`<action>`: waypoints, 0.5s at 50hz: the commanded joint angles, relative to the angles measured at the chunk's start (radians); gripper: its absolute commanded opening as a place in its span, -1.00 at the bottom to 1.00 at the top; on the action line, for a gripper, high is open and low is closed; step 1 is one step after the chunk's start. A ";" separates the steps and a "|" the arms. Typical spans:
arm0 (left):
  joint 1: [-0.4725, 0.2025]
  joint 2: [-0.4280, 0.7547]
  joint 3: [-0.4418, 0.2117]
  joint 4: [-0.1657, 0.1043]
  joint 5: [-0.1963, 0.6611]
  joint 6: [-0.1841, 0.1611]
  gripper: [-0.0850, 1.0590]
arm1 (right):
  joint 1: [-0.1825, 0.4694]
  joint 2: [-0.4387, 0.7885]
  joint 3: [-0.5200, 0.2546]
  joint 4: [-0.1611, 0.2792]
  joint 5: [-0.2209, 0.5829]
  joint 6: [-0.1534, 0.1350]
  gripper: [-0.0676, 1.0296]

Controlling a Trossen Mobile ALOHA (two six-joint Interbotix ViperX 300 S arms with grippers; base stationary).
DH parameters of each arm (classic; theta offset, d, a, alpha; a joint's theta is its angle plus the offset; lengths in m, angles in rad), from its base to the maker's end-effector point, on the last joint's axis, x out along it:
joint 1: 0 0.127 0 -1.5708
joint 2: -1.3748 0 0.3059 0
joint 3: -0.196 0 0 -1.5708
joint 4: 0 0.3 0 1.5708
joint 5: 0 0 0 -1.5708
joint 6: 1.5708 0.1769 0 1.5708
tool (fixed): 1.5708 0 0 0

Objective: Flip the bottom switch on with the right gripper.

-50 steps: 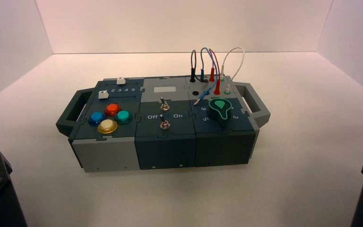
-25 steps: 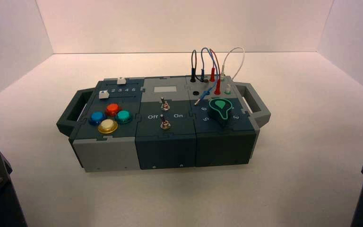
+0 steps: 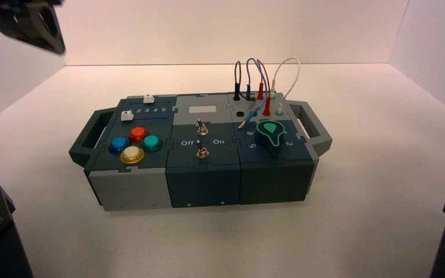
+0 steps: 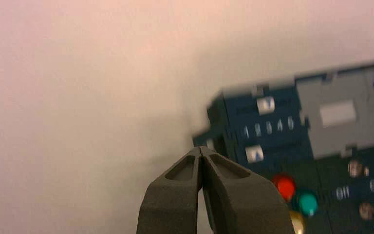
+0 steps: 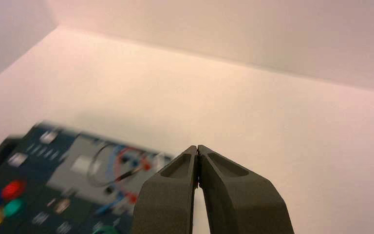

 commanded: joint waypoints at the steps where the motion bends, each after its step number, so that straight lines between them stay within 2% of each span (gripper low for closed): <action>1: -0.034 0.075 -0.037 -0.041 0.028 -0.002 -0.91 | 0.087 0.061 -0.058 0.038 0.044 0.006 -0.92; 5: -0.054 0.118 -0.035 -0.075 0.028 -0.003 -0.91 | 0.133 0.103 -0.080 0.067 0.078 0.006 -0.92; 10: -0.075 0.170 -0.032 -0.097 0.029 -0.003 -0.91 | 0.192 0.155 -0.101 0.118 0.112 0.006 -0.92; 20: -0.083 0.255 -0.035 -0.101 0.029 -0.023 -0.91 | 0.302 0.288 -0.155 0.224 0.135 0.006 -0.92; 25: -0.083 0.290 -0.038 -0.101 0.028 -0.023 -0.91 | 0.334 0.350 -0.184 0.261 0.135 0.006 -0.92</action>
